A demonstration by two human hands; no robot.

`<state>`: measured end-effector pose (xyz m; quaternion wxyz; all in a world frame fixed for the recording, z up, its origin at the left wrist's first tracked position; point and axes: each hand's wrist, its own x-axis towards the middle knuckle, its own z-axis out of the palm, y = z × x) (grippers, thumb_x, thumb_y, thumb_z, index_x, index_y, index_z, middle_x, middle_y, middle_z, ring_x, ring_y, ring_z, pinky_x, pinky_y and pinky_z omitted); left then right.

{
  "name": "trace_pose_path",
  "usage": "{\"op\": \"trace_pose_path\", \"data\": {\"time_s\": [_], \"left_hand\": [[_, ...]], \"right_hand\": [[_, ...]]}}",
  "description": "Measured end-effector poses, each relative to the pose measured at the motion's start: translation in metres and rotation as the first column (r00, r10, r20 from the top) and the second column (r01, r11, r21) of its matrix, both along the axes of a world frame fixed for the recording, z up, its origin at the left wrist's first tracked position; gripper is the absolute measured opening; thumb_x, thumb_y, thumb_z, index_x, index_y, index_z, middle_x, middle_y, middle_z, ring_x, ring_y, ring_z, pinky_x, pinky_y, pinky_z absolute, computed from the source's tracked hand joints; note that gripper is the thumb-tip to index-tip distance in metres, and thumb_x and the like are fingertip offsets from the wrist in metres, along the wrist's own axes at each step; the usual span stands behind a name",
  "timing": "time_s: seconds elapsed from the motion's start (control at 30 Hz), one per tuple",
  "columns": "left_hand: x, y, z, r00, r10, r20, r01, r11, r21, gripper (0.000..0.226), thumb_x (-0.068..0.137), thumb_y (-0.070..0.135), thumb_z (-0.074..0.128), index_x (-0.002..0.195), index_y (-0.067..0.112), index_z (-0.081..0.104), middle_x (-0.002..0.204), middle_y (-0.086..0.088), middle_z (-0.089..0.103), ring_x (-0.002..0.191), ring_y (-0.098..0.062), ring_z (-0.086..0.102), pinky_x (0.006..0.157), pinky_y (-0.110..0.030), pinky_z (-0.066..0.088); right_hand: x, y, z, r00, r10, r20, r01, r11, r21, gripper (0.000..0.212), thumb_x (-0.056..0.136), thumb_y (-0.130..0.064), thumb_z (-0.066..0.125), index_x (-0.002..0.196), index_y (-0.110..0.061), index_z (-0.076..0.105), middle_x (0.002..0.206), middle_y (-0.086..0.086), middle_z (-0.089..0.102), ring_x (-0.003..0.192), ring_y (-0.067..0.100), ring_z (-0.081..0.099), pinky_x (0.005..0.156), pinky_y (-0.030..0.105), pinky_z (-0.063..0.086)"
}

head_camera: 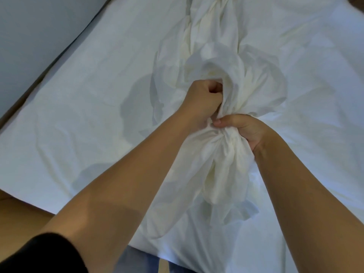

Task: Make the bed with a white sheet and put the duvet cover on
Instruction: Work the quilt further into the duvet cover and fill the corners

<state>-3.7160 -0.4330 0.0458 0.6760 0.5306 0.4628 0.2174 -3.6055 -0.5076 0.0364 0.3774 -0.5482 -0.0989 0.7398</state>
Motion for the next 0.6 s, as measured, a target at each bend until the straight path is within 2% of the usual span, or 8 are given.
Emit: {"op": "trace_pose_path", "data": {"time_s": [0.07, 0.17, 0.2, 0.23, 0.3, 0.33, 0.5, 0.6], "left_hand": [[-0.008, 0.0, 0.001, 0.999, -0.017, -0.037, 0.02, 0.995, 0.093, 0.013, 0.087, 0.009, 0.058, 0.093, 0.009, 0.069, 0.088, 0.001, 0.069, 0.084, -0.013, 0.065, 0.076, -0.023, 0.053], [-0.032, -0.012, -0.007, 0.907, -0.001, -0.422, 0.185, 0.9, 0.394, 0.032, 0.087, 0.032, 0.058, 0.114, 0.015, 0.063, 0.112, -0.001, 0.062, 0.103, -0.018, 0.057, 0.082, -0.024, 0.044], [-0.041, -0.016, -0.01, 0.858, -0.018, -0.513, 0.239, 0.898, 0.369, 0.037, 0.087, 0.042, 0.057, 0.112, 0.016, 0.062, 0.11, -0.001, 0.06, 0.101, -0.019, 0.056, 0.081, -0.028, 0.044], [-0.046, -0.018, -0.014, 0.84, -0.068, -0.539, 0.262, 0.92, 0.292, 0.035, 0.088, 0.048, 0.055, 0.099, 0.016, 0.063, 0.096, 0.001, 0.06, 0.089, -0.018, 0.056, 0.073, -0.029, 0.042], [-0.05, -0.017, -0.023, 0.853, -0.114, -0.51, 0.225, 0.961, 0.16, 0.039, 0.093, 0.04, 0.052, 0.062, 0.016, 0.047, 0.06, 0.004, 0.047, 0.057, -0.013, 0.044, 0.055, -0.028, 0.031], [-0.049, -0.015, -0.026, 0.855, -0.092, -0.51, 0.195, 0.969, 0.154, 0.045, 0.095, 0.033, 0.052, 0.055, 0.016, 0.039, 0.052, 0.003, 0.039, 0.05, -0.013, 0.038, 0.051, -0.028, 0.027], [-0.04, -0.006, -0.022, 0.856, 0.083, -0.51, 0.119, 0.929, 0.351, 0.053, 0.095, 0.029, 0.051, 0.047, 0.017, 0.032, 0.047, 0.003, 0.036, 0.049, -0.017, 0.036, 0.052, -0.031, 0.024], [-0.032, 0.004, -0.014, 0.87, 0.157, -0.468, 0.074, 0.895, 0.439, 0.049, 0.094, 0.024, 0.049, 0.047, 0.019, 0.037, 0.047, 0.006, 0.039, 0.046, -0.012, 0.038, 0.048, -0.03, 0.026]], "right_hand": [[-0.002, -0.001, -0.005, 0.997, -0.075, -0.003, 0.075, 0.996, 0.047, 0.024, 0.065, -0.002, 0.067, 0.086, -0.008, 0.076, 0.089, 0.014, 0.071, 0.083, 0.028, 0.07, 0.072, 0.04, 0.056], [-0.008, -0.004, -0.014, 0.981, -0.193, -0.024, 0.194, 0.973, 0.121, 0.021, 0.063, -0.005, 0.069, 0.082, -0.01, 0.076, 0.083, 0.011, 0.072, 0.078, 0.026, 0.07, 0.071, 0.037, 0.056], [-0.01, -0.004, -0.015, 0.977, -0.209, -0.047, 0.214, 0.969, 0.127, 0.022, 0.062, -0.007, 0.069, 0.083, -0.01, 0.076, 0.084, 0.011, 0.072, 0.079, 0.026, 0.07, 0.071, 0.037, 0.056], [-0.011, -0.003, -0.016, 0.976, -0.212, -0.057, 0.218, 0.968, 0.128, 0.022, 0.063, -0.009, 0.069, 0.083, -0.01, 0.076, 0.084, 0.01, 0.072, 0.08, 0.025, 0.07, 0.07, 0.036, 0.056], [-0.013, -0.002, -0.015, 0.982, -0.184, -0.046, 0.188, 0.975, 0.122, 0.017, 0.065, -0.009, 0.066, 0.078, -0.011, 0.077, 0.082, 0.009, 0.073, 0.078, 0.023, 0.071, 0.066, 0.033, 0.057], [-0.013, -0.001, -0.014, 0.985, -0.172, -0.026, 0.174, 0.979, 0.108, 0.016, 0.065, -0.01, 0.066, 0.076, -0.011, 0.078, 0.081, 0.008, 0.073, 0.078, 0.023, 0.071, 0.065, 0.032, 0.057], [-0.013, 0.001, -0.009, 0.975, -0.223, -0.005, 0.223, 0.972, 0.078, 0.022, 0.058, -0.007, 0.07, 0.079, -0.009, 0.076, 0.083, 0.011, 0.072, 0.079, 0.029, 0.069, 0.069, 0.038, 0.057], [-0.018, 0.001, -0.009, 0.982, -0.184, 0.037, 0.183, 0.983, 0.019, 0.029, 0.057, -0.004, 0.067, 0.086, -0.004, 0.071, 0.086, 0.017, 0.066, 0.083, 0.034, 0.064, 0.082, 0.048, 0.054]]}}
